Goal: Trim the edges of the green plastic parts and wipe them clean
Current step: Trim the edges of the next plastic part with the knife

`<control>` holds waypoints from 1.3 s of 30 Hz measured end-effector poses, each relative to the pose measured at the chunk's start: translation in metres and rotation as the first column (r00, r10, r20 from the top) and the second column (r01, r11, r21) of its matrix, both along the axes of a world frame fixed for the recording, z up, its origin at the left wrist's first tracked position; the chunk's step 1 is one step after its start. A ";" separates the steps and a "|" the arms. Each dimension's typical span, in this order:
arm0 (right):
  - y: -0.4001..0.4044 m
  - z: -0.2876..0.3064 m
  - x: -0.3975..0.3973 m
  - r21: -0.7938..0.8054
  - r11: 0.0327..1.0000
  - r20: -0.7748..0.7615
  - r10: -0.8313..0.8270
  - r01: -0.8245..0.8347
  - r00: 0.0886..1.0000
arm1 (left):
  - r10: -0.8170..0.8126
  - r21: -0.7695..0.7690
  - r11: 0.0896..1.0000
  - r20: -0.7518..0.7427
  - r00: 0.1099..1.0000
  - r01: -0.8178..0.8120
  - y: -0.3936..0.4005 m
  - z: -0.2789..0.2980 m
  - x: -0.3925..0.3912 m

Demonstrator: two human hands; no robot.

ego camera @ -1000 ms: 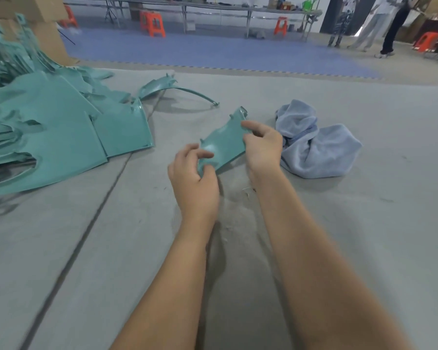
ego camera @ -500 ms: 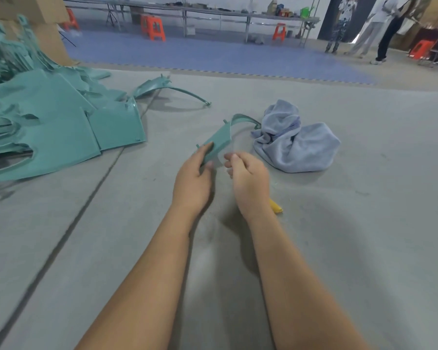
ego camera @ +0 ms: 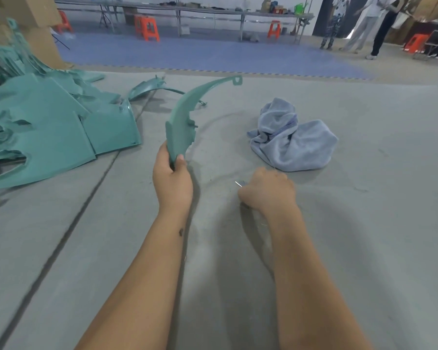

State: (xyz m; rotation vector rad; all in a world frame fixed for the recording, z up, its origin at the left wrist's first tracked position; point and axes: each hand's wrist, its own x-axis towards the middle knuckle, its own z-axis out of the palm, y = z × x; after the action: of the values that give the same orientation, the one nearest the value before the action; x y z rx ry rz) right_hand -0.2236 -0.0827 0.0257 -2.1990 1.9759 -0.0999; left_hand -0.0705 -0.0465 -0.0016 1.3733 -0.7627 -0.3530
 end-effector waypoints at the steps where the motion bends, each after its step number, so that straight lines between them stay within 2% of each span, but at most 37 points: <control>1: 0.001 0.001 0.000 -0.001 1.000 0.022 0.007 -0.007 1.000 | 0.011 -0.012 1.000 -0.024 1.000 -0.012 0.000 0.001 0.001; 3: 0.003 0.005 0.000 0.013 1.000 0.083 0.013 -0.014 0.996 | 0.029 -0.034 0.999 -0.107 0.994 -0.033 0.001 0.001 0.003; 6: 0.002 0.006 -0.002 0.016 1.000 0.218 0.009 -0.013 0.976 | -0.020 -0.080 0.997 -0.378 0.926 -0.012 0.000 0.003 0.004; 9: -0.002 0.004 -0.003 0.005 1.000 0.312 -0.012 0.012 0.950 | -0.110 -0.161 0.987 -0.619 0.778 0.011 -0.002 0.005 0.005; 11: -0.003 0.001 -0.003 -0.149 0.989 0.286 0.021 0.023 0.958 | -0.175 -0.235 0.972 -0.722 0.669 0.001 -0.001 0.009 0.005; 12: -0.003 0.000 0.000 -0.216 0.976 0.344 0.040 0.037 0.938 | -0.198 -0.263 0.965 -0.765 0.612 -0.017 -0.001 0.010 0.005; 13: -0.003 0.001 0.004 -0.221 0.974 0.476 0.060 0.052 0.878 | -0.225 -0.295 0.955 -0.804 0.550 -0.041 -0.002 0.010 0.006; 14: 0.000 0.003 0.010 -0.143 0.989 0.657 0.069 0.035 0.751 | -0.261 -0.330 0.942 -0.836 0.483 -0.061 -0.002 0.011 0.006; 15: 0.004 0.007 0.016 -0.036 0.999 0.809 0.048 -0.032 0.586 | -0.304 -0.363 0.929 -0.857 0.416 -0.069 -0.003 0.011 0.005; 16: 0.009 0.010 0.023 0.049 0.992 0.895 0.007 -0.114 0.446 | -0.338 -0.384 0.922 -0.868 0.365 -0.058 -0.003 0.011 0.005; 18: 0.018 0.010 0.037 0.055 0.972 0.958 0.012 -0.227 0.285 | -0.362 -0.380 0.925 -0.864 0.351 0.018 -0.003 0.011 0.004; 20: 0.023 0.007 0.046 -0.032 0.981 0.983 0.066 -0.192 0.174 | -0.364 -0.339 0.931 -0.834 0.415 0.136 -0.002 0.011 0.002; 21: 0.023 0.007 0.048 -0.049 0.990 0.991 0.065 -0.134 0.119 | -0.356 -0.298 0.934 -0.806 0.473 0.195 -0.001 0.012 0.001; 23: 0.016 0.007 0.043 -0.001 1.000 1.000 0.001 0.024 -0.010 | -0.294 -0.146 0.952 -0.680 0.671 0.269 0.001 0.013 -0.003; 25: 0.005 0.007 0.029 0.086 0.983 0.988 -0.063 0.162 -0.144 | -0.166 0.051 0.978 -0.403 0.900 0.203 0.003 0.012 -0.007; 26: 0.000 0.006 0.020 0.106 0.972 0.979 -0.065 0.210 -0.193 | -0.106 0.100 0.986 -0.227 0.968 0.132 0.005 0.010 -0.008; 27: -0.004 0.004 0.012 0.104 0.963 0.974 -0.049 0.248 -0.219 | -0.053 0.116 0.991 -0.061 0.997 0.060 0.006 0.009 -0.007; 29: -0.009 0.001 -0.003 0.074 0.947 0.974 -0.002 0.312 -0.225 | 0.044 0.093 0.994 0.201 0.979 -0.063 0.009 0.007 -0.004; 30: -0.010 0.001 -0.008 0.068 0.940 0.972 0.013 0.335 -0.233 | 0.082 0.089 0.989 0.333 0.939 -0.118 0.010 0.007 -0.001; 32: -0.013 0.001 -0.015 0.083 0.933 0.963 0.016 0.351 -0.269 | 0.102 0.124 0.965 0.634 0.767 -0.230 0.014 0.008 0.003; 34: -0.015 0.001 -0.020 0.114 0.933 0.962 -0.018 0.341 -0.271 | 0.034 0.170 0.935 0.831 0.556 -0.311 0.016 0.007 0.005; 36: -0.016 0.001 -0.023 0.146 0.942 0.959 -0.060 0.302 -0.277 | -0.093 0.271 0.899 0.886 0.454 -0.345 0.018 0.008 0.004; 37: -0.015 0.001 -0.024 0.162 0.945 0.956 -0.080 0.283 -0.281 | -0.162 0.333 0.879 0.882 0.442 -0.342 0.018 0.007 0.004; 39: -0.014 0.002 -0.027 0.198 0.946 0.944 -0.114 0.255 -0.310 | -0.267 0.431 0.858 0.839 0.475 -0.279 0.018 0.009 0.002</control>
State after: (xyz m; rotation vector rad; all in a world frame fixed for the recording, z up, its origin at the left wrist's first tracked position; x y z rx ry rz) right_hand -0.2504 -0.0964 0.0276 -0.7271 1.0255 -1.5454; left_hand -0.0686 -0.0283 0.0071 2.1172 -1.6237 0.2692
